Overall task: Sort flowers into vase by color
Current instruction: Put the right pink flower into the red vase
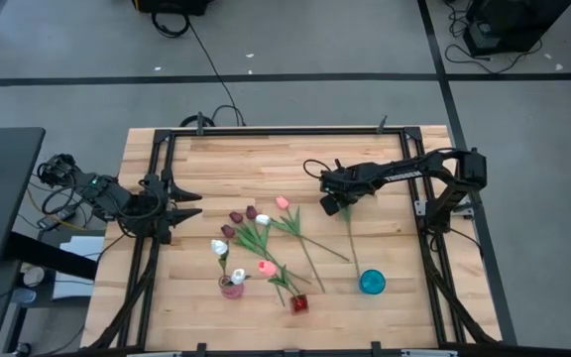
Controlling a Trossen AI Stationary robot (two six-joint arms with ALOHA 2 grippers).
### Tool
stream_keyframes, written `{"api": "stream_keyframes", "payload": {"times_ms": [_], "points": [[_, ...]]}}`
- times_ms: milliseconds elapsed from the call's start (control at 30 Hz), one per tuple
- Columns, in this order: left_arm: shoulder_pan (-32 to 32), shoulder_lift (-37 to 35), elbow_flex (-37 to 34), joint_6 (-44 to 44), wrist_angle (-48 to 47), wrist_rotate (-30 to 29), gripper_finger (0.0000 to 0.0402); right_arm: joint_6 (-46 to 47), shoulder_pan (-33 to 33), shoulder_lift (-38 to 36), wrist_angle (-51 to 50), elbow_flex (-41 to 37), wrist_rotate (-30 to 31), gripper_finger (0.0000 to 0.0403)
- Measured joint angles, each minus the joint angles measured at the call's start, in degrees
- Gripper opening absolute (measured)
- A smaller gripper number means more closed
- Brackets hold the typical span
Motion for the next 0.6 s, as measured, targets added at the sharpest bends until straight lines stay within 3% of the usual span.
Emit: {"api": "stream_keyframes", "payload": {"times_ms": [167,400,600], "points": [[0.00,0.00,0.00,-0.02,-0.02,0.00,0.0177,-1.72,0.00,-0.02,0.31,0.00,0.28,0.0011],[0.00,0.00,0.00,0.00,-0.07,0.00,0.0177,-5.94,0.60,-4.40,6.63,-0.02,1.81,0.0020],[-0.01,-0.02,0.00,0.02,-0.23,0.00,0.0177,-12.05,5.00,-15.19,17.28,-0.02,2.29,0.0011]]}}
